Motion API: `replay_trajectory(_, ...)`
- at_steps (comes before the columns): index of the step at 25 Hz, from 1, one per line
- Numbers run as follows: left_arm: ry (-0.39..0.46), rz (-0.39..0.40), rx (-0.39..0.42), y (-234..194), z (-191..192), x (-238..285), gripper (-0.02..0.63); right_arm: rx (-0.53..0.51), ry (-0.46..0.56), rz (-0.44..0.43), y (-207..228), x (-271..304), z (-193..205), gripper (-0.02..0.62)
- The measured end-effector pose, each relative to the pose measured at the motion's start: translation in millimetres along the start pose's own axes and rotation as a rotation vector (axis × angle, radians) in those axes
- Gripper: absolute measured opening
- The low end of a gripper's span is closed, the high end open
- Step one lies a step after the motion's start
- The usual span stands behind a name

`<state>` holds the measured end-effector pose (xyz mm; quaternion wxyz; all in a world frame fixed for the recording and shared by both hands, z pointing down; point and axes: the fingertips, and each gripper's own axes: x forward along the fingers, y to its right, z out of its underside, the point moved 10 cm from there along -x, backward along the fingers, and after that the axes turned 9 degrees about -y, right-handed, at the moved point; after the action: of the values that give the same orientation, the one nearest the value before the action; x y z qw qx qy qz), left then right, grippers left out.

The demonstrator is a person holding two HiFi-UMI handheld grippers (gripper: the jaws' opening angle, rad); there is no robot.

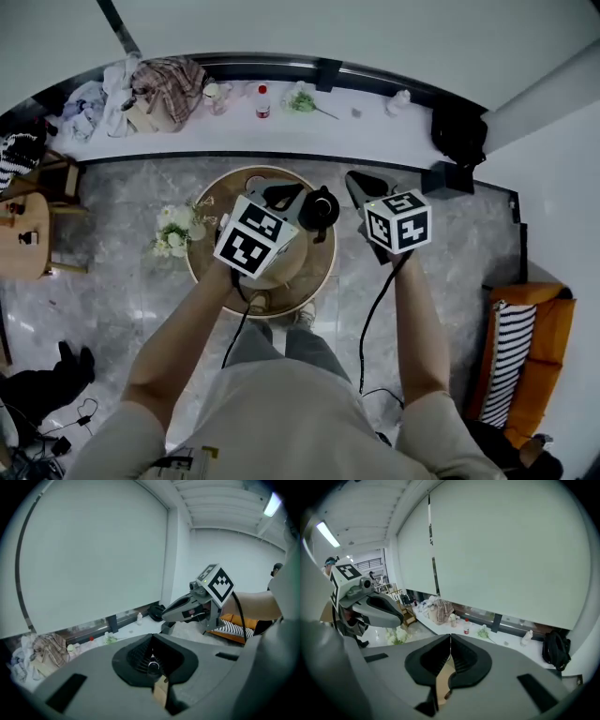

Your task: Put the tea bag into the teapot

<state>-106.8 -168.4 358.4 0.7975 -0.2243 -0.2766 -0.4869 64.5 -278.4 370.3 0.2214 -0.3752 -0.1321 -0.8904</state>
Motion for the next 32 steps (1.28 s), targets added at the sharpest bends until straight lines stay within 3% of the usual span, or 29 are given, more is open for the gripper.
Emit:
replay_trajectory(4,0.062,-0.019,0.052,11.1,-22.1,-32.5,0.008,0.012,0.127,0.017,-16.6,-53.2,-21.2,0.008)
replay_trajectory(9,0.109,-0.071,0.166,31.3,-41.1,-69.7,0.008,0.012,0.258,-0.022,-42.5,-110.2,-40.9,0.009)
replay_trajectory(21,0.356,-0.068,0.176,67.7,-74.6,-163.3,0.008,-0.052,0.514,0.051,-93.3,-230.6,-60.8,0.008)
replay_trajectory(25,0.390,-0.042,0.200,82.0,-82.7,-188.5,0.008,-0.069,0.618,0.078,-107.5,-267.8,-59.4,0.008)
replay_trajectory(29,0.418,-0.050,0.252,95.1,-87.0,-204.0,0.008,-0.116,0.651,0.141,-118.7,-297.2,-49.5,0.007)
replay_trajectory(32,0.444,-0.054,0.247,104.8,-87.6,-211.2,0.008,-0.126,0.662,0.159,-125.3,-311.9,-40.1,0.007)
